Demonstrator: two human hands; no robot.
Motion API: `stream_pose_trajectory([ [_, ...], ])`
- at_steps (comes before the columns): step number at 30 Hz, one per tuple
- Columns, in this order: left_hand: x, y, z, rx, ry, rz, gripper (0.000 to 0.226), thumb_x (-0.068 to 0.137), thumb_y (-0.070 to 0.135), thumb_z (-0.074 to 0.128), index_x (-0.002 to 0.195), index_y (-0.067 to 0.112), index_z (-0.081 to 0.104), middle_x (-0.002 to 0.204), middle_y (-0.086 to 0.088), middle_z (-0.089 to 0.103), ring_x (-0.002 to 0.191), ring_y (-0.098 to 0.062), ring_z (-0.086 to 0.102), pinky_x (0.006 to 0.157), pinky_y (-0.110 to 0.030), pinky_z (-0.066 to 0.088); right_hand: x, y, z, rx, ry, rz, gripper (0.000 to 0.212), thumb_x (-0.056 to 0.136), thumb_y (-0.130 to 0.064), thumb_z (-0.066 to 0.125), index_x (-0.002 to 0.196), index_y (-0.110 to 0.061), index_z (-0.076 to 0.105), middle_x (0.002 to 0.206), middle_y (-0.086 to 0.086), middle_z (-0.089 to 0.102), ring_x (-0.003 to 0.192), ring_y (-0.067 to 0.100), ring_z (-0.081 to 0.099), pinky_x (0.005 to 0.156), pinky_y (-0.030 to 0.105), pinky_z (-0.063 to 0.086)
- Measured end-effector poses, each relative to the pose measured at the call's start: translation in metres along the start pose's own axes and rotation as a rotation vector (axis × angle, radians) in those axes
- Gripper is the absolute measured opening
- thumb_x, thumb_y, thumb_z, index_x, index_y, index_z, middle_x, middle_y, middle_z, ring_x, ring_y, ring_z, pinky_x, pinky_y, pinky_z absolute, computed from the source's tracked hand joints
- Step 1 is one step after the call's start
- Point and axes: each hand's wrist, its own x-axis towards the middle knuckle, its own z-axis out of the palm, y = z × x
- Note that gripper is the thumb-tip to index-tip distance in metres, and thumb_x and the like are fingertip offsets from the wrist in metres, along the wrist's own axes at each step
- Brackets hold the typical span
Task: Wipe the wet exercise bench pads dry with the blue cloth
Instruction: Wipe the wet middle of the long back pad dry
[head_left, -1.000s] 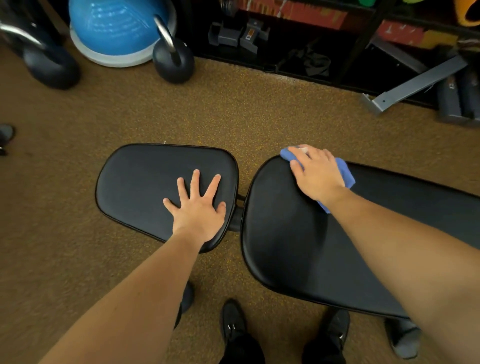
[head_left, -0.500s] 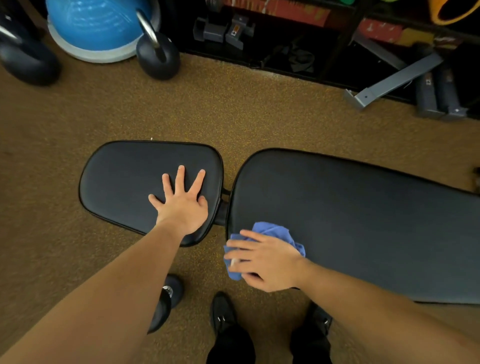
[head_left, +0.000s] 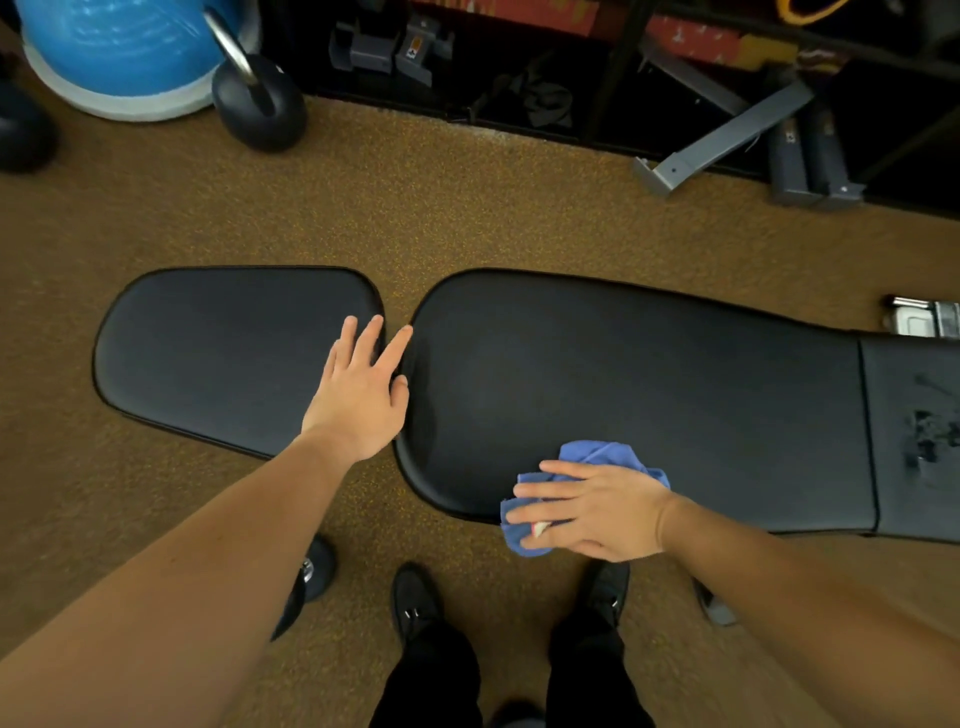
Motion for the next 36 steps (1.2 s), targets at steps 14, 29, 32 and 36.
stream_pose_trajectory([
  [14, -0.002, 0.016, 0.002, -0.268, 0.093, -0.201, 0.057, 0.106, 0.025, 0.034, 0.16, 0.027, 0.017, 0.168, -0.004, 0.009, 0.154, -0.025, -0.009, 0.125, -0.041, 0.004, 0.056, -0.046, 0.0, -0.001, 0.174, 0.343, 0.047, 0.106, -0.04, 0.035, 0.153, -0.034, 0.033, 0.163, -0.004, 0.027, 0.152, 0.025, 0.018, 0.123, 0.051, 0.006],
  [29, 0.002, 0.006, 0.025, -0.09, 0.05, 0.017, 0.057, 0.106, 0.023, 0.035, 0.16, 0.015, 0.018, 0.167, -0.003, 0.014, 0.155, -0.018, -0.003, 0.123, -0.028, 0.003, 0.156, 0.116, -0.04, 0.139, 0.264, 0.746, 0.049, 0.103, -0.047, 0.036, 0.151, -0.035, 0.039, 0.161, -0.006, 0.032, 0.15, 0.019, 0.023, 0.122, 0.05, 0.012],
  [32, 0.008, 0.019, 0.024, -0.134, 0.022, -0.018, 0.058, 0.106, 0.027, 0.035, 0.16, 0.022, 0.016, 0.167, 0.002, 0.012, 0.154, -0.015, -0.004, 0.123, -0.03, 0.006, 0.128, 0.155, -0.045, 0.161, 0.293, 0.893, 0.048, 0.103, -0.046, 0.037, 0.149, -0.036, 0.04, 0.157, -0.004, 0.039, 0.146, 0.022, 0.031, 0.12, 0.049, 0.016],
  [36, 0.019, 0.035, 0.019, -0.137, 0.008, -0.019, 0.058, 0.106, 0.028, 0.036, 0.16, 0.025, 0.016, 0.167, 0.003, 0.011, 0.154, -0.016, -0.003, 0.124, -0.033, 0.008, 0.06, 0.18, -0.042, 0.126, 0.278, 1.081, 0.047, 0.103, -0.045, 0.034, 0.147, -0.031, 0.042, 0.137, 0.004, 0.056, 0.125, 0.028, 0.049, 0.11, 0.044, 0.03],
])
